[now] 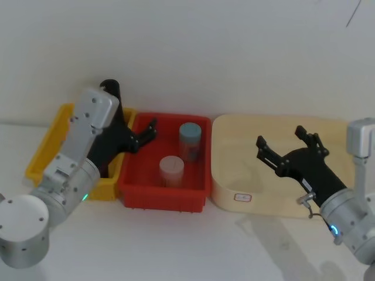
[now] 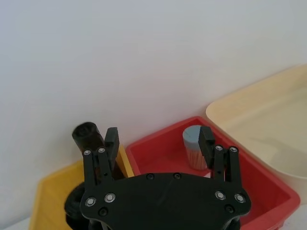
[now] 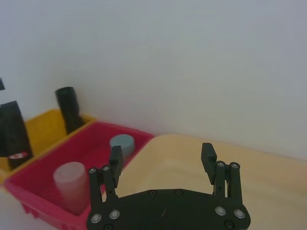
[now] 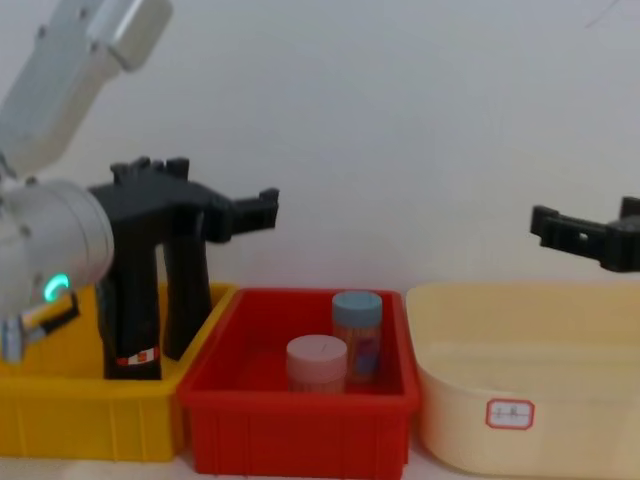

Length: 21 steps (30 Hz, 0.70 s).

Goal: Pick up the garbage bag with the one hand and transfer it to the other hand.

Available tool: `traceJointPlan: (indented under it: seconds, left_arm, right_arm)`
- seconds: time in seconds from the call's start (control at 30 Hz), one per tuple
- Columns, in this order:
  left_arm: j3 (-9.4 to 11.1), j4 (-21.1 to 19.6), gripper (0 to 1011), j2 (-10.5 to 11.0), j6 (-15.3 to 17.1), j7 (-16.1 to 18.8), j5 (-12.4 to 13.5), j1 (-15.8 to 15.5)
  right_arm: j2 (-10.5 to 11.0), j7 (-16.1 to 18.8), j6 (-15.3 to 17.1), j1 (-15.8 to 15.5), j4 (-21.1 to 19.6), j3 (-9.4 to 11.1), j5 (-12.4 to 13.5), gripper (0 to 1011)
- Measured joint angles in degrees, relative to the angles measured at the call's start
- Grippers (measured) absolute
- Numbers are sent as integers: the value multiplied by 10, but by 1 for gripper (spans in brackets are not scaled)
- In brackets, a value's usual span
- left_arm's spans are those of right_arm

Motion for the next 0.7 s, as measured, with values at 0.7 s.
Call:
traceJointPlan:
  seconds: [0.7]
  left_arm:
    - [-112, -129, 1001, 54, 113, -27, -74, 67]
  right_arm:
    - [-25, 96, 94, 123, 40, -52, 67, 1001]
